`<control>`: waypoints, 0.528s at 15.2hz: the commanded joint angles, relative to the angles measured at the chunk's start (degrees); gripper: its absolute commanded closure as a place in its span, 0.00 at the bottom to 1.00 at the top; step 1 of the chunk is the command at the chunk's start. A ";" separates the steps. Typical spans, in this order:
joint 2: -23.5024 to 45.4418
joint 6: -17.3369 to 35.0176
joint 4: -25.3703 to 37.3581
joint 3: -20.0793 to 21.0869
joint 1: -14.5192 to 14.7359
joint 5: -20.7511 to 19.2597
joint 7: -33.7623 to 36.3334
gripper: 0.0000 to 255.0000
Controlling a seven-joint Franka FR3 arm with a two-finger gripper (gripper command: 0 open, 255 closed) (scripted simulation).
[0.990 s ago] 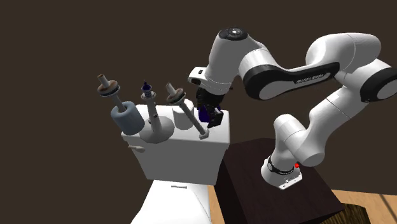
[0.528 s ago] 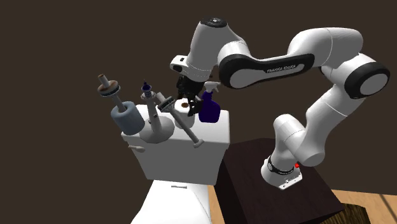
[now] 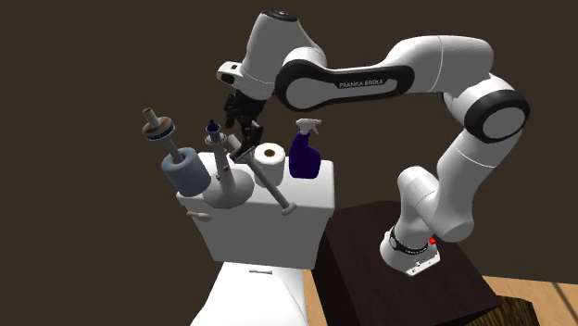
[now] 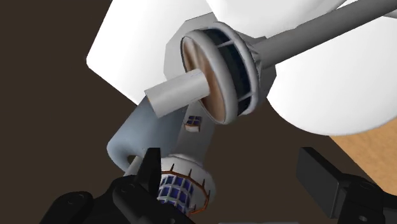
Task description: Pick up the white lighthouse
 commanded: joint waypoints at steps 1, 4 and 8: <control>3.89 0.77 4.43 -2.07 0.40 3.23 -4.19 0.00; 8.14 1.01 9.35 -3.90 0.30 7.21 -8.49 0.00; 7.52 4.20 5.61 -3.77 0.28 6.99 -8.57 0.00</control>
